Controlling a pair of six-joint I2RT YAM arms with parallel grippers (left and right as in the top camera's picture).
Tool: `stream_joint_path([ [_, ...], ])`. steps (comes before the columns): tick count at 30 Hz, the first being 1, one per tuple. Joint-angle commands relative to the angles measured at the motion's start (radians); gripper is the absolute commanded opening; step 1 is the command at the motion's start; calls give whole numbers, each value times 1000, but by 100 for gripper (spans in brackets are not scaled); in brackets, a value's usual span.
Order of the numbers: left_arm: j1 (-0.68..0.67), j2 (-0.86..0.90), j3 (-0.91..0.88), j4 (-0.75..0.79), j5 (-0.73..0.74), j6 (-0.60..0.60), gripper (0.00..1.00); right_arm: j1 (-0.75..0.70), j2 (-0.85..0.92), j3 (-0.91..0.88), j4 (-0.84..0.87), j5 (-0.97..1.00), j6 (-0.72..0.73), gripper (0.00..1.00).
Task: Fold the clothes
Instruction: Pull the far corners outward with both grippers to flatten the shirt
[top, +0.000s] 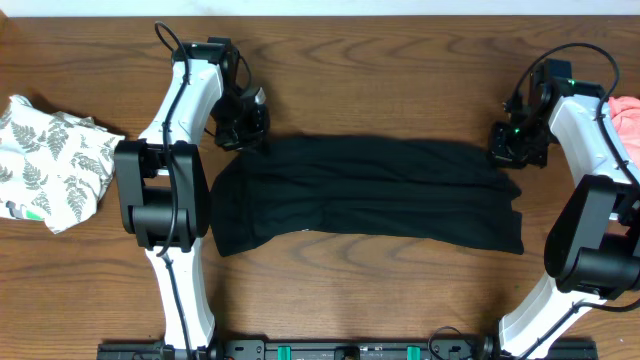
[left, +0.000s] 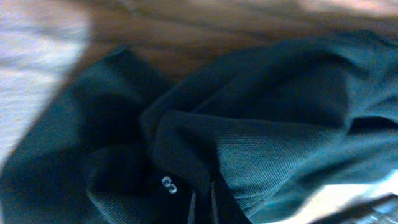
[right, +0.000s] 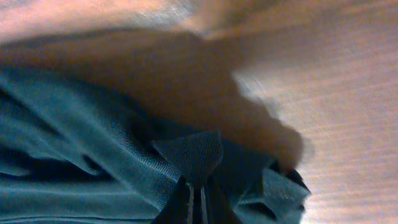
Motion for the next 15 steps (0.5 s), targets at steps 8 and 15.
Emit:
stream_joint_path([
  [8, 7, -21, 11, -21, -193, -48, 6, -26, -17, 3, -58, 224, 86, 1],
  [15, 7, -21, 11, -37, -201, -61, 5, -68, -16, 3, -56, 227, 87, 1],
])
